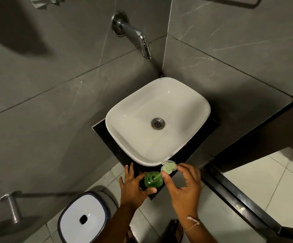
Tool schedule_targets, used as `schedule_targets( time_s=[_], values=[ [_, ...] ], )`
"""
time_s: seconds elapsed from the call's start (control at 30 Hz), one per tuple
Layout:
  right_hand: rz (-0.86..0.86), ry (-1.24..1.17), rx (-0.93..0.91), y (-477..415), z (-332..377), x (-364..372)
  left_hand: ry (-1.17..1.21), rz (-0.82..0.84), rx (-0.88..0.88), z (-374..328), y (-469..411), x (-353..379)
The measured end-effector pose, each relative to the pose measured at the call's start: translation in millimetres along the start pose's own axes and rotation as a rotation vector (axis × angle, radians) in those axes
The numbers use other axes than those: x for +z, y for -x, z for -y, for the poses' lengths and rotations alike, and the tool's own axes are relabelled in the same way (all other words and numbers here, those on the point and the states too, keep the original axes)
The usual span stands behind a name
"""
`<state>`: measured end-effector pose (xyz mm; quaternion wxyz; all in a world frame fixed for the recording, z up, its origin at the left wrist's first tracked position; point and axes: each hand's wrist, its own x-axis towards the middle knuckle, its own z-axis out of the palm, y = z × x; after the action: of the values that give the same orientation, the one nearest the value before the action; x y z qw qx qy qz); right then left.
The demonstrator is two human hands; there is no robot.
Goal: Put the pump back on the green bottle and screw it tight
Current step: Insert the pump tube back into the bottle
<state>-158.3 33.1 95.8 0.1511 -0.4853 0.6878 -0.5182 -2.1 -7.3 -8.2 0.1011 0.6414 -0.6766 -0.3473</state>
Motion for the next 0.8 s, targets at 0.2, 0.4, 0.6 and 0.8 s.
schedule_targets(
  time_s=[0.2, 0.4, 0.6, 0.8],
  values=[
    [0.076, 0.041, -0.046, 7.8, -26.0, 16.7, -0.034, -0.009, 0.002, -0.1, 0.4, 0.8],
    [0.159, 0.127, -0.009, 16.0, -46.8, 31.3, -0.034, -0.025, 0.017, 1.7, -0.2, 1.1],
    [0.218, 0.202, 0.029, 24.5, -55.7, 43.8, -0.056, -0.035, 0.032, 2.4, 0.2, 1.4],
    [0.230, 0.266, 0.097, 32.1, -63.2, 42.8, -0.069, -0.031, 0.044, 5.0, -0.5, 3.5]
  ],
)
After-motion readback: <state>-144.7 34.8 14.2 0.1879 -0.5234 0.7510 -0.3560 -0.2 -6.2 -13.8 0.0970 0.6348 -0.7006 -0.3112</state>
